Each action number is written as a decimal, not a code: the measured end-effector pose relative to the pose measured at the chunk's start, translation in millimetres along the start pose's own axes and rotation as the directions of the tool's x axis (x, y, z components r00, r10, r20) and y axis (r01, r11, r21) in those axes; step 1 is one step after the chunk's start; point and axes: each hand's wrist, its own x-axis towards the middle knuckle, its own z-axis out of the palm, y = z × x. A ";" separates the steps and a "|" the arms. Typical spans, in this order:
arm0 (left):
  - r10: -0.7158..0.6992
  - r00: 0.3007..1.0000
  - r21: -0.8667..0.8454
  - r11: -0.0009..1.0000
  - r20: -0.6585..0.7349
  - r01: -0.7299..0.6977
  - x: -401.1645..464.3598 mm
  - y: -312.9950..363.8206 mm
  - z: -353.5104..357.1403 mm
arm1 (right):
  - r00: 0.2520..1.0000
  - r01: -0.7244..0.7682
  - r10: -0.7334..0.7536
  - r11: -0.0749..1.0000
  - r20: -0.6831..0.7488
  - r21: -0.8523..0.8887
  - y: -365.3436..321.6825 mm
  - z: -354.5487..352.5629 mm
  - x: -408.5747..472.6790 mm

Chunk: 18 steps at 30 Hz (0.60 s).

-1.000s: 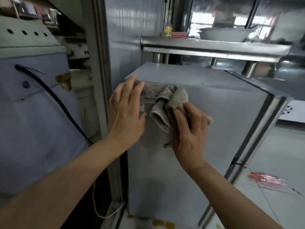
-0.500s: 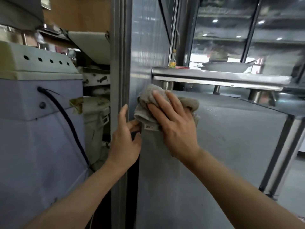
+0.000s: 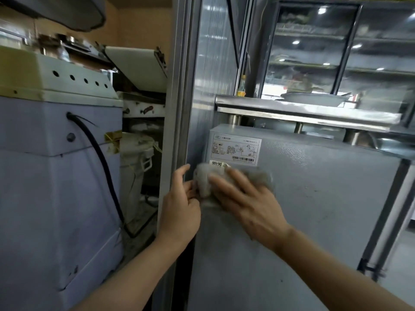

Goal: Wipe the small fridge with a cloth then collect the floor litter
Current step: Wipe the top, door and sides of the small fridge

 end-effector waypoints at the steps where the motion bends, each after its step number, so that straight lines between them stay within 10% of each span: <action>1: 0.020 1.000 -0.005 1.000 -0.017 -0.020 3.7 3.8 1.2 | 0.998 -0.055 0.054 0.998 -0.041 -0.029 8.8 -3.2 15.2; 5: 0.051 0.996 -0.042 0.998 -0.074 -0.054 9.6 13.0 9.0 | 0.948 -0.277 0.270 0.961 -0.168 -0.017 22.6 -3.1 51.0; 13: 0.104 0.995 0.164 0.981 0.012 -0.104 -12.3 14.6 13.8 | 0.998 0.021 -0.026 0.996 0.049 0.089 -29.0 19.3 -71.0; 18: 0.239 0.969 0.415 0.877 0.063 -0.243 -13.1 39.2 31.8 | 0.975 -0.190 0.189 0.982 -0.115 0.005 36.8 -8.8 -36.1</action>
